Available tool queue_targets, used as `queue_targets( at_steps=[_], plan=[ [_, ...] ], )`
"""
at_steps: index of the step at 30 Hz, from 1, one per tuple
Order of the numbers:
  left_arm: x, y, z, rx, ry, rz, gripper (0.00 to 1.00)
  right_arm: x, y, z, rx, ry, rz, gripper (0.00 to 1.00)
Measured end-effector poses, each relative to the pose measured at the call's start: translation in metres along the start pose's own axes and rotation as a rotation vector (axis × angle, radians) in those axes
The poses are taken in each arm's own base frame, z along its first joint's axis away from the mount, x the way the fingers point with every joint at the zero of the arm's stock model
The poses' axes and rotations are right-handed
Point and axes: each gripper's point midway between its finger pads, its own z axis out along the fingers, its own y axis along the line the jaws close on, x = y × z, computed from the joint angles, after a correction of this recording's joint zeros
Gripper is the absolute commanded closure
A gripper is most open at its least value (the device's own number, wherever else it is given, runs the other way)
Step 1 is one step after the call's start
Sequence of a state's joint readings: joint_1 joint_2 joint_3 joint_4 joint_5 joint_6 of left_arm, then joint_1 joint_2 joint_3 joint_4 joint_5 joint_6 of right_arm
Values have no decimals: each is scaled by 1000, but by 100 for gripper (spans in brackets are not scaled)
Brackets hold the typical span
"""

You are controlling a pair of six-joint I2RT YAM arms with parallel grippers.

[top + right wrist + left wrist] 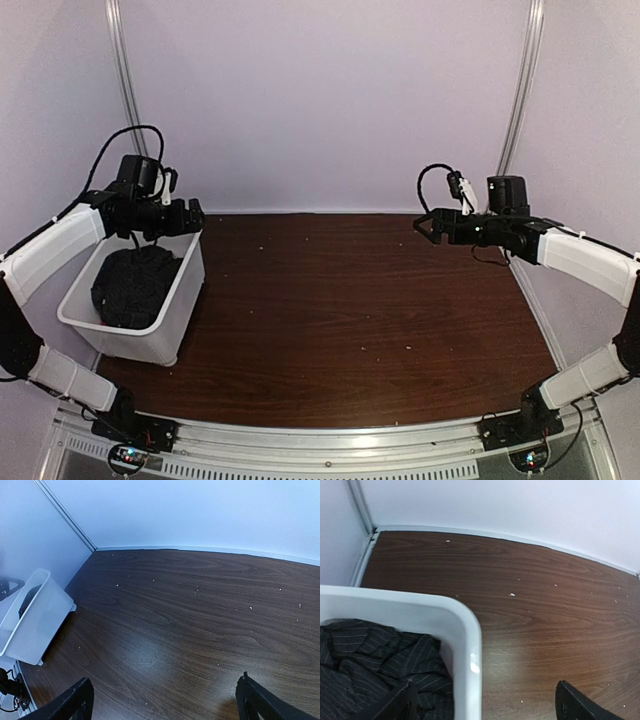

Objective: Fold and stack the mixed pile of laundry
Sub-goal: Pick up the crumpled shirt from the bin.

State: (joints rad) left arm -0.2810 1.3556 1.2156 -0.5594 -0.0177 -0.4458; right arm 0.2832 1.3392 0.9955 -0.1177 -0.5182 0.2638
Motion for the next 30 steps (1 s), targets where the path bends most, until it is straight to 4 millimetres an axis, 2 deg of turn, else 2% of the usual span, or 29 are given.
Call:
queue_targets(
  at_steps=[5, 9, 12, 14, 17, 23, 25, 29, 30],
  plan=[
    [-10, 73, -12, -142, -16, -161, 2, 2, 0, 2, 0, 6, -12, 0],
    [0, 121, -20, -254, 7, -277, 2, 8, -4, 8, 4, 27, -15, 0],
    [27, 152, -17, -341, 62, -361, 2, 13, -8, 13, 7, 44, -7, 0],
    [52, 169, -10, -399, 121, -403, 2, 16, -9, 15, 8, 52, -4, 0],
    [86, 186, 6, -474, 216, -436, 2, 18, -10, 17, 7, 60, 0, 0],
    [123, 205, 39, -543, 341, -491, 9, 18, -10, 19, 2, 52, 7, 0],
    [128, 208, 45, -555, 359, -503, 21, 20, -11, 20, 0, 53, 13, 0],
    [123, 210, 54, -554, 361, -511, 89, 24, -12, 21, -2, 60, 21, 0],
    [120, 210, 55, -546, 355, -509, 100, 24, -12, 21, -2, 60, 21, 0]
  ],
)
